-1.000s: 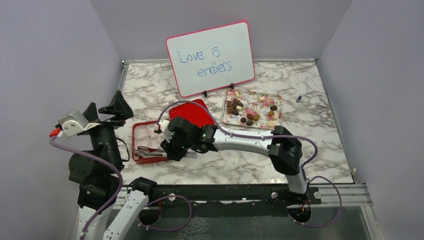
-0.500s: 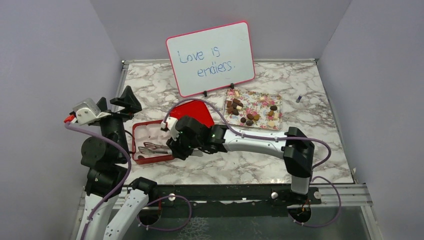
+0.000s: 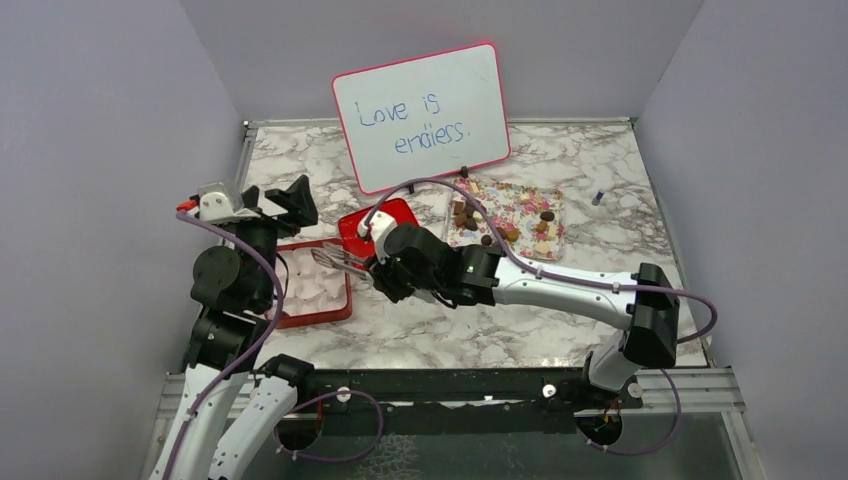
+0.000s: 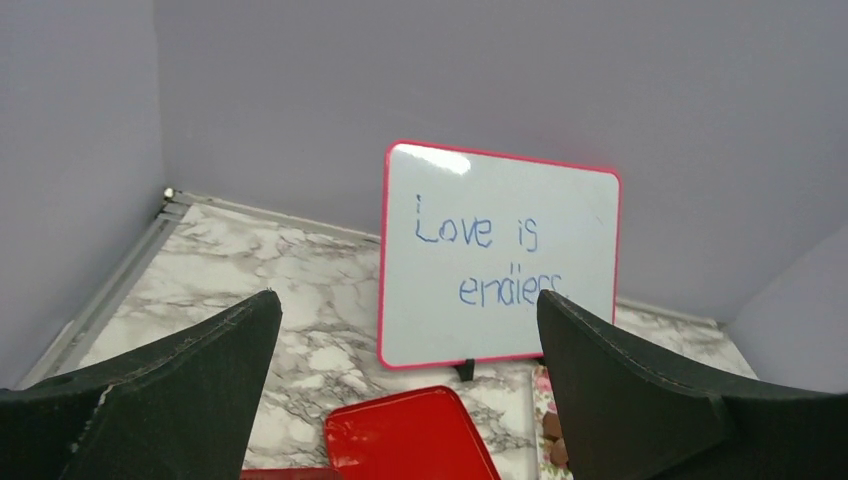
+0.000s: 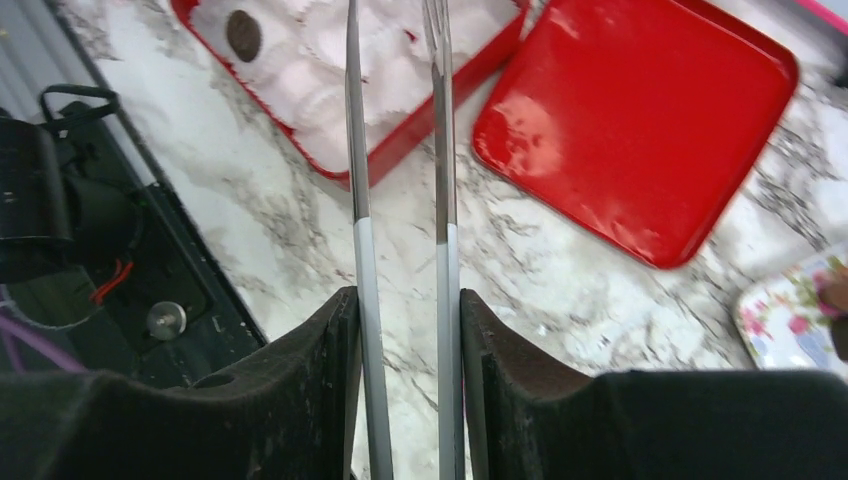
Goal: Pack the chocolate
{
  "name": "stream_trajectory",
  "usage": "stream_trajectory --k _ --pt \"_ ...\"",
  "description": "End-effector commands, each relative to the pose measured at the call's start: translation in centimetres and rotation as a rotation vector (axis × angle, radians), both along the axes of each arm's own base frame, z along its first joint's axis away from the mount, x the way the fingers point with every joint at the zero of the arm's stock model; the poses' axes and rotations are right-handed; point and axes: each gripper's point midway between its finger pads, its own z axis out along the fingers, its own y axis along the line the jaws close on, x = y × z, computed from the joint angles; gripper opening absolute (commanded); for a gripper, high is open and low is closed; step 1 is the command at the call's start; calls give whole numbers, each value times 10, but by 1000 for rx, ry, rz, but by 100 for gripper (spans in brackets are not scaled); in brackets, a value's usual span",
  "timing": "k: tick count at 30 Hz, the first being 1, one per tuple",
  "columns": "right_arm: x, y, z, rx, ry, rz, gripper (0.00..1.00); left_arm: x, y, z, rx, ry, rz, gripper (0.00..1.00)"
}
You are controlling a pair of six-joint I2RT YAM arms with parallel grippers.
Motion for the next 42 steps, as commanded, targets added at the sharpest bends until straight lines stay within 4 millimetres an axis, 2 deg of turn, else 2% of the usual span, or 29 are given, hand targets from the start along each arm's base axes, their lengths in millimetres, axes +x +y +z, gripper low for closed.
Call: stream_trajectory --k 1,7,10,15,20,23,28,36,42 --pt "27 -45 11 -67 -60 -199 41 11 -41 -19 34 37 -201 99" --pt "50 -103 -4 -174 -51 -382 39 14 -65 -47 57 80 -321 99" --pt "63 -138 -12 -208 -35 -471 39 14 -65 -56 88 108 -327 99" --pt "90 -192 -13 -230 -3 -611 40 13 -64 -71 142 158 -320 99" --pt "110 -234 -17 -297 30 -711 40 16 -66 -91 173 217 -325 99" --pt "118 -247 -21 -319 38 -749 40 20 -68 -102 187 251 -331 99" --pt "125 -258 -36 -346 71 -785 40 25 -75 -120 215 304 -360 99" --pt "136 -252 -46 -335 93 -778 43 23 -75 -118 223 297 -357 99" --pt "137 -253 -50 -332 107 -777 43 22 -75 -118 229 295 -356 99"
